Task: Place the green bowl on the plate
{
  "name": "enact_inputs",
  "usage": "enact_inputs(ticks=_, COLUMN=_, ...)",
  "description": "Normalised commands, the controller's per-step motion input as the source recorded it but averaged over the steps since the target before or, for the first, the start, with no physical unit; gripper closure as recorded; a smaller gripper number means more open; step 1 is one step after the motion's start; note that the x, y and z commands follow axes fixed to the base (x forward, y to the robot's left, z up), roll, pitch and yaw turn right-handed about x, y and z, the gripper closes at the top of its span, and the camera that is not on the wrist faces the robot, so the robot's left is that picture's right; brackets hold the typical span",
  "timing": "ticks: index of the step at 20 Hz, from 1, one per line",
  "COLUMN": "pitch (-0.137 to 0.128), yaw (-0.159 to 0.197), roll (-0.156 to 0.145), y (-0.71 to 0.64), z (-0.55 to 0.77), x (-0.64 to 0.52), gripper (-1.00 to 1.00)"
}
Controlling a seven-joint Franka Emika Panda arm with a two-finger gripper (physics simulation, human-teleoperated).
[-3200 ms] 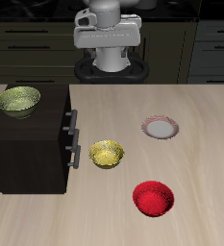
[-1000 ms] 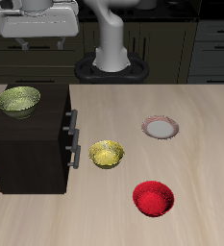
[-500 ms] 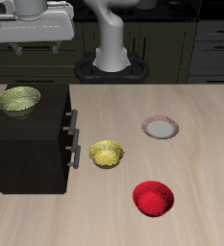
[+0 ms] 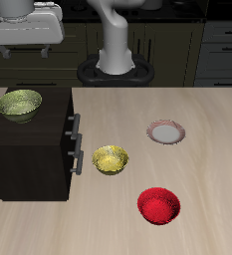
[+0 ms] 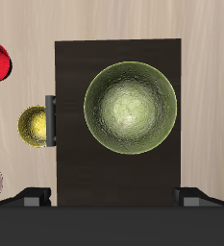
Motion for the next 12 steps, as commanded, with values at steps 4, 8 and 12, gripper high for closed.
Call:
enact_inputs(ticks=4, pitch=0.006, yaw=0.029, roll=0.013, y=-0.21, z=0.03, x=0.08, gripper=-1.00)
enact_inputs(ticks=8, pitch=-0.022, yaw=0.026, roll=0.046, y=-0.03, z=0.13, x=0.03, gripper=-1.00)
enact_inputs(ticks=12, pitch=-0.007, yaw=-0.010, roll=0.028, y=0.12, z=0.07, x=0.08, gripper=-1.00)
